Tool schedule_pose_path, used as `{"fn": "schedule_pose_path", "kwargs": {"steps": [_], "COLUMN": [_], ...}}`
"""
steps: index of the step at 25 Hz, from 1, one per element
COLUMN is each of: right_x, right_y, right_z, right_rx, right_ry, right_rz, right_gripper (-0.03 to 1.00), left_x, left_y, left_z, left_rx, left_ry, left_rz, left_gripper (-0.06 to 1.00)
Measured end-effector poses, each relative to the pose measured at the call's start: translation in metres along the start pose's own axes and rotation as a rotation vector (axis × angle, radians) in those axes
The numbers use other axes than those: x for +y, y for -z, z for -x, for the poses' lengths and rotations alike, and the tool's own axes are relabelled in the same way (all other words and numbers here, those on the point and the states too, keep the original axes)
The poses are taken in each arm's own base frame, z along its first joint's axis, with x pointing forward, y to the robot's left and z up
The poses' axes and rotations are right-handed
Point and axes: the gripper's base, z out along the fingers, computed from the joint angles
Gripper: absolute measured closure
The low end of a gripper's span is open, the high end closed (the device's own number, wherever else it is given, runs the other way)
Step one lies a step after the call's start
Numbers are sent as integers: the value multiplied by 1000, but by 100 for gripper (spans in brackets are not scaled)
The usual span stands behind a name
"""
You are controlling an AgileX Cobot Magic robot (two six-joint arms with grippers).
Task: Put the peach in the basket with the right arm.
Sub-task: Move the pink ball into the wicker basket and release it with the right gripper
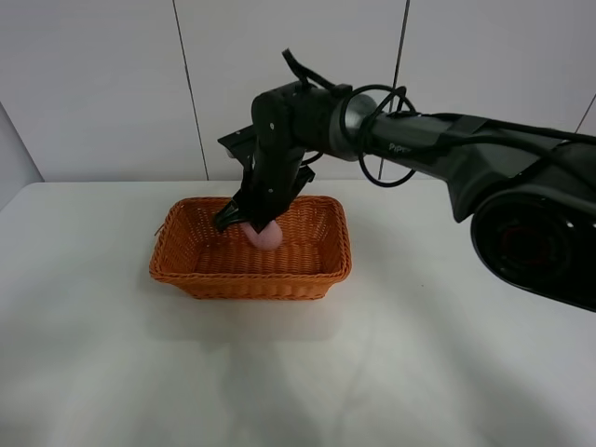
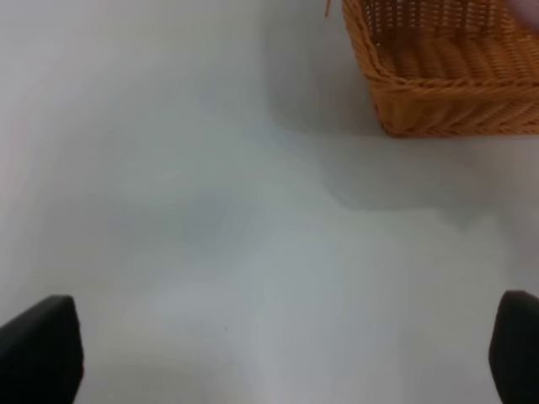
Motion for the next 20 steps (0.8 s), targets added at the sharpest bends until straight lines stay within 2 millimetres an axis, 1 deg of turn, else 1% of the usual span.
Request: {"fn": "schedule_pose_path", "kwargs": {"steps": [2,3,4,6,8,9,11,13,15,17,20], "right_x": [0,0,0,0,0,0,0,1,0,-1,-9], "right_y": [-16,-20,-22,-24,-24,-24,-21,-16,-6,11,43], "right_z": [-3,-4,-5,-5,-6,-6,-6,-6,-2,8,23], "right_rx": [13,19,24,29,32,37,43,46,45,26,-11], "right_ry": [0,0,-1,-4,-4,-4,-4,-12,-22,-32,-44], "right_rz": [0,0,0,0,0,-1,0,11,21,29,28], "right_gripper": [95,91,84,66,43,37,31,29,28,28,28], "left_x": [0,0,0,0,0,0,0,0,0,0,0], "left_y": [0,0,0,0,0,0,0,0,0,0,0], "left_z": [0,0,0,0,0,0,0,0,0,0,0], "left_rx": [0,0,0,0,0,0,0,0,0,0,0], "left_ry": [0,0,0,0,0,0,0,0,0,0,0], "left_rz": [0,0,0,0,0,0,0,0,0,0,0], "left_gripper": [-5,-5,-5,-5,-5,-5,-5,-5,-5,-5,-5]}}
